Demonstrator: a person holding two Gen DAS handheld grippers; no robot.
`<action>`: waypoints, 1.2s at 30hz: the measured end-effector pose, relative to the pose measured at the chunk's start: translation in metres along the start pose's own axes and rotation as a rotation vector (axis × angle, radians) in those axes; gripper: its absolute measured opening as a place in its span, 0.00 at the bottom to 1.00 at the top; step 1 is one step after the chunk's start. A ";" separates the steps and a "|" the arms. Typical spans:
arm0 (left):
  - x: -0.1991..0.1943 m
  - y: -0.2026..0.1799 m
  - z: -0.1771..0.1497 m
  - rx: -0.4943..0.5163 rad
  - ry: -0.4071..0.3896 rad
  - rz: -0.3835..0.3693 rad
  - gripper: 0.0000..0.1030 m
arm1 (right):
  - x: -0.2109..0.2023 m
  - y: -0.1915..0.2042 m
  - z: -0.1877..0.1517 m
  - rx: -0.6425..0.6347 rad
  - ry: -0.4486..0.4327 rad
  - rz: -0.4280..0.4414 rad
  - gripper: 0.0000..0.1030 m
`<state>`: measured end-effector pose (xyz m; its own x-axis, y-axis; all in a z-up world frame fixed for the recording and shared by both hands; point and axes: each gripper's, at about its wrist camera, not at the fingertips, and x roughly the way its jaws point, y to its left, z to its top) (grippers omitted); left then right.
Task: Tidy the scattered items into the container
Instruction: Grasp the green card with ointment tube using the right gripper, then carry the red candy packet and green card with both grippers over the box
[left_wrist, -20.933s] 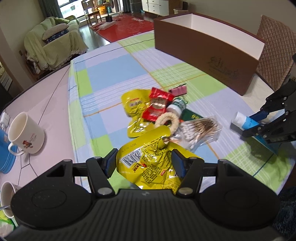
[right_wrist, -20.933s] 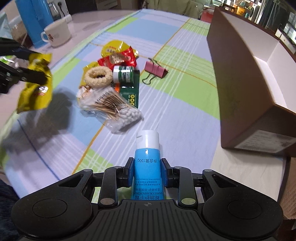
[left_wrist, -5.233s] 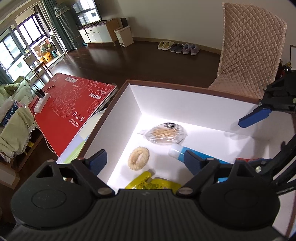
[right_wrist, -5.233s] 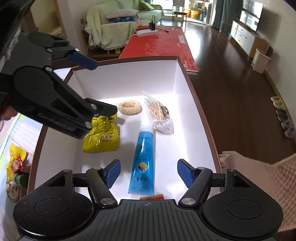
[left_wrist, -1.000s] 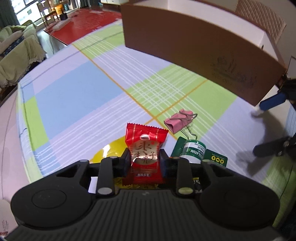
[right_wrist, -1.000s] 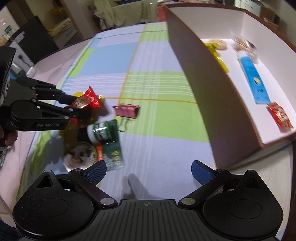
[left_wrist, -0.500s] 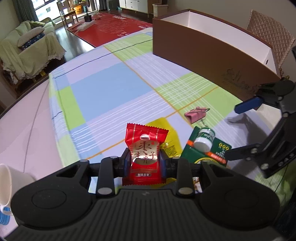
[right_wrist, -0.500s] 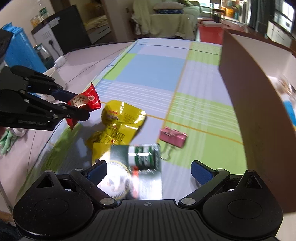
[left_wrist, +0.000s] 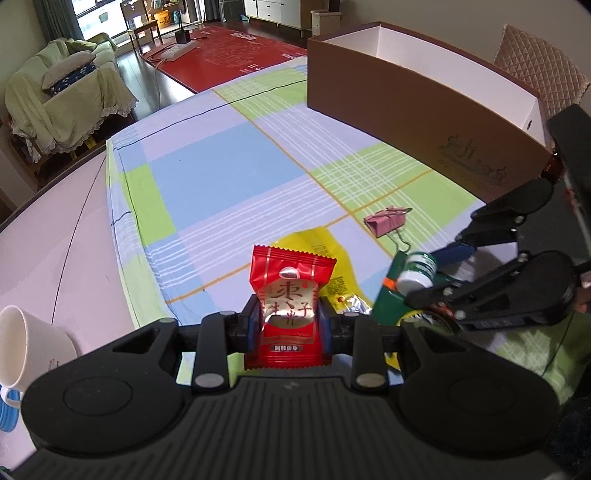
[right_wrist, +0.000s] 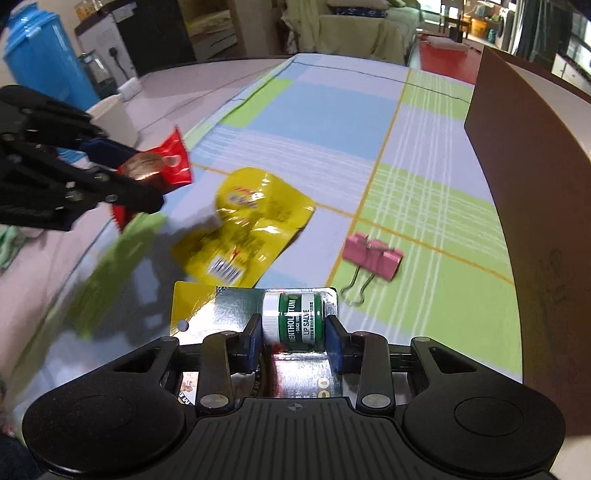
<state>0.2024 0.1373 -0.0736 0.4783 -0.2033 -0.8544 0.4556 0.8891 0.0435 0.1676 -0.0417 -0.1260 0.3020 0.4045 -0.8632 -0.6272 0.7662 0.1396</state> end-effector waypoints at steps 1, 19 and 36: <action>-0.002 -0.003 -0.001 0.004 -0.001 0.000 0.26 | -0.007 0.001 -0.002 0.000 0.001 0.002 0.33; -0.061 -0.087 0.016 0.235 -0.085 -0.071 0.26 | -0.158 -0.045 -0.043 0.074 -0.132 -0.062 0.33; -0.077 -0.158 0.076 0.346 -0.187 -0.054 0.26 | -0.235 -0.097 -0.053 0.013 -0.198 -0.137 0.33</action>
<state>0.1510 -0.0191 0.0244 0.5605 -0.3453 -0.7527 0.6947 0.6908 0.2004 0.1195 -0.2372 0.0376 0.5193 0.3853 -0.7628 -0.5618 0.8265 0.0351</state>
